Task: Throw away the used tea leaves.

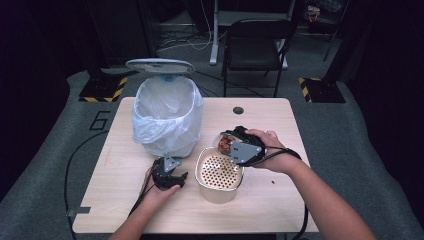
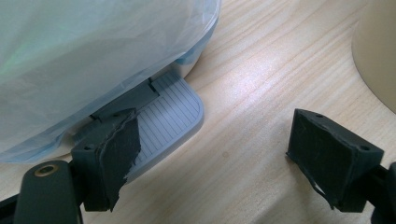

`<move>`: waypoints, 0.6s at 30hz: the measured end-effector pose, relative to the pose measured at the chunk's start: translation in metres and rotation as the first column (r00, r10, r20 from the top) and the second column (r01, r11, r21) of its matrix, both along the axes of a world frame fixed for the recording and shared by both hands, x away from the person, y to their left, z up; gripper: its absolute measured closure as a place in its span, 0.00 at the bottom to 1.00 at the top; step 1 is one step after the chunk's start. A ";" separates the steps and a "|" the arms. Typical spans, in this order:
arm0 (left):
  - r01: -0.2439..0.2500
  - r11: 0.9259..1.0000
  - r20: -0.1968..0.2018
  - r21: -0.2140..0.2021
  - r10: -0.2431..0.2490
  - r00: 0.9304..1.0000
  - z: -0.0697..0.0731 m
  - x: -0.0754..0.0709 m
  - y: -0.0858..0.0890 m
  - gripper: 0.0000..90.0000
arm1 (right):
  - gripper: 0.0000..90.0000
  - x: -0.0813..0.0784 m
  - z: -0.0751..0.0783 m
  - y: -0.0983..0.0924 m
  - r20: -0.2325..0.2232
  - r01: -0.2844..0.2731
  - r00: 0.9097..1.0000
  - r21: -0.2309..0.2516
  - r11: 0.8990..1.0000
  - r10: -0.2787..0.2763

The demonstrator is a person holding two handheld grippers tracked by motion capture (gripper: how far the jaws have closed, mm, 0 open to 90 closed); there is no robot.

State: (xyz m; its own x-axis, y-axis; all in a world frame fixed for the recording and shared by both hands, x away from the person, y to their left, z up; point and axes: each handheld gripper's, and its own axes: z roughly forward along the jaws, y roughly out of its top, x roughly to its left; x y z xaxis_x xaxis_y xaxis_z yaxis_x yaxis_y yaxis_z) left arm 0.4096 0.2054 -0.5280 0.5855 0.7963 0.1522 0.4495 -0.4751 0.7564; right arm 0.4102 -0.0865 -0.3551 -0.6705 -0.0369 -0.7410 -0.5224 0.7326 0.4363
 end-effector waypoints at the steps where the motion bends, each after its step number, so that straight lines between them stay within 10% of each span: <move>1: 0.000 1.000 -0.001 0.000 0.000 1.000 0.000 0.000 0.000 0.18 | 0.47 -0.002 -0.001 0.001 0.013 0.002 1.000 -0.005 1.000 -0.002; 9: 0.000 1.000 0.000 -0.001 0.000 1.000 0.000 0.000 0.000 0.18 | 0.48 -0.013 -0.007 0.009 0.186 -0.015 0.982 -0.152 0.988 0.043; 18: 0.005 1.000 0.008 0.016 -0.005 1.000 0.001 0.000 0.001 0.18 | 0.49 -0.028 -0.014 0.017 0.371 -0.006 0.922 -0.264 0.964 0.107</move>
